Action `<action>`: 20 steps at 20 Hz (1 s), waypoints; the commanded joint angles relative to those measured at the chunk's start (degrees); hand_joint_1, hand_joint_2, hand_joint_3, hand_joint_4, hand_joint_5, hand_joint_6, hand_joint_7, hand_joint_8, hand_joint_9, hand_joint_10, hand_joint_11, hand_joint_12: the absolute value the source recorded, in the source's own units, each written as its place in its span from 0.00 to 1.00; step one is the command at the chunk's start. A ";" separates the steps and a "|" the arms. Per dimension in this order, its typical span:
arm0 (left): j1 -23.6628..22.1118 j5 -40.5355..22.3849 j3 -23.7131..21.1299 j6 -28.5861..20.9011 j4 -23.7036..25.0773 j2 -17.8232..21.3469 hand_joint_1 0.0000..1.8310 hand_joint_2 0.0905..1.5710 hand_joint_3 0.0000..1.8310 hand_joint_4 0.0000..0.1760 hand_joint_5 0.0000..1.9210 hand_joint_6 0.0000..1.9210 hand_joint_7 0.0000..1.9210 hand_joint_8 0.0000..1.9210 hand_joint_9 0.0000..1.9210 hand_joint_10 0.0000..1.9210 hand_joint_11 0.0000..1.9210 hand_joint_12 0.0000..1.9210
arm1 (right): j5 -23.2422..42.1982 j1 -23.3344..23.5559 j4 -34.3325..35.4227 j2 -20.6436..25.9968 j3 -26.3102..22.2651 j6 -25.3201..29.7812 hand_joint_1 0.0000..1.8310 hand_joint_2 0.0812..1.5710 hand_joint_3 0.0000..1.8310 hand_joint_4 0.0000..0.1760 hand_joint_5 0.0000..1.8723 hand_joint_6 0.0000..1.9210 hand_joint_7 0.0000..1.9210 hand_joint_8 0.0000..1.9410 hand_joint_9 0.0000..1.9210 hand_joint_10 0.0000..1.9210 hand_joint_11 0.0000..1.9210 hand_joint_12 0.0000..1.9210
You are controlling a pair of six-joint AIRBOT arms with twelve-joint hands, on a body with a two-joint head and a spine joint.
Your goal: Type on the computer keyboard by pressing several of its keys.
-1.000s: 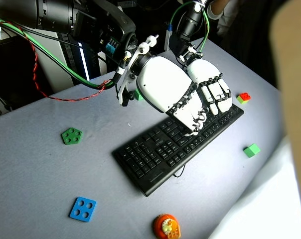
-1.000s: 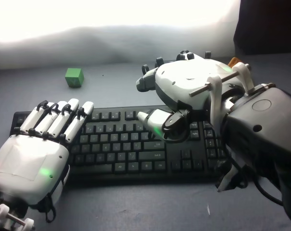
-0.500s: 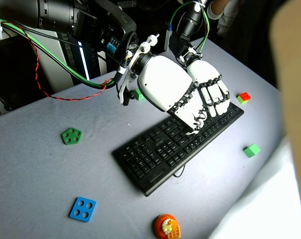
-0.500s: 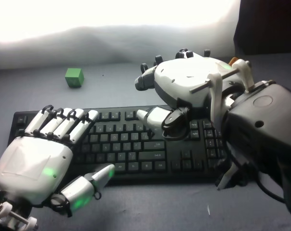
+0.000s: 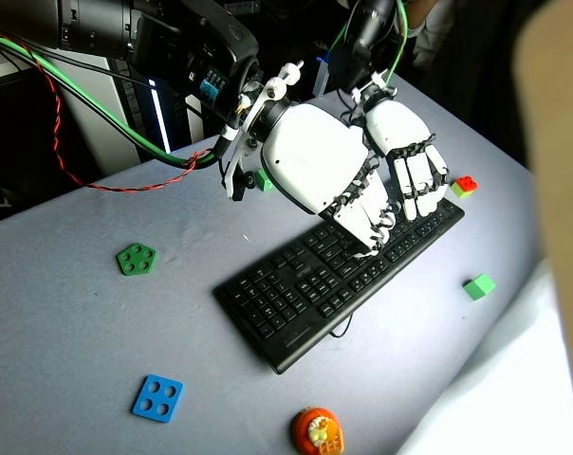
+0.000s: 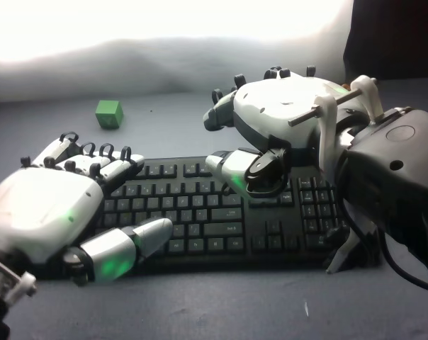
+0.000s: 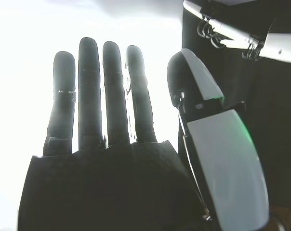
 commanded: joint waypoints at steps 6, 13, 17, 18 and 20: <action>-8.56 10.38 -7.29 3.02 -1.59 11.66 0.04 0.82 0.00 0.00 0.40 0.10 0.37 0.34 0.24 0.62 0.08 0.89 | 1.05 0.98 -4.50 0.24 -0.34 -0.35 0.30 0.80 0.00 0.00 0.50 0.12 0.57 0.08 0.40 0.43 0.15 0.81; -16.30 16.83 -9.13 4.25 -2.08 13.49 0.17 0.88 0.00 0.00 0.47 0.80 0.53 0.85 0.48 0.95 0.41 1.00 | 1.01 1.24 -4.51 0.26 -0.32 -0.67 0.08 0.89 0.01 0.00 0.58 0.96 0.65 0.98 0.66 1.00 0.63 1.00; -17.65 17.09 -9.32 4.25 -2.08 13.46 0.25 0.89 0.00 0.00 0.50 0.94 0.58 0.92 0.58 0.99 0.55 1.00 | 0.72 1.30 -4.51 0.38 -0.32 -0.67 0.06 0.92 0.00 0.94 0.66 1.00 0.73 1.00 0.77 1.00 0.78 1.00; -17.80 17.08 -9.30 4.25 -2.09 13.38 0.24 0.89 0.00 0.00 0.50 0.95 0.59 0.93 0.59 0.99 0.56 1.00 | 0.69 1.33 -4.51 0.38 -0.32 -0.67 0.04 0.93 0.00 0.99 0.67 1.00 0.73 1.00 0.77 1.00 0.79 1.00; -17.91 17.08 -9.02 4.24 -2.10 13.15 0.23 0.90 0.00 0.00 0.50 0.98 0.58 0.96 0.60 1.00 0.58 1.00 | 0.98 1.41 -4.51 0.52 -0.33 -0.65 0.01 0.95 0.01 1.00 0.67 1.00 0.74 1.00 0.77 1.00 0.79 1.00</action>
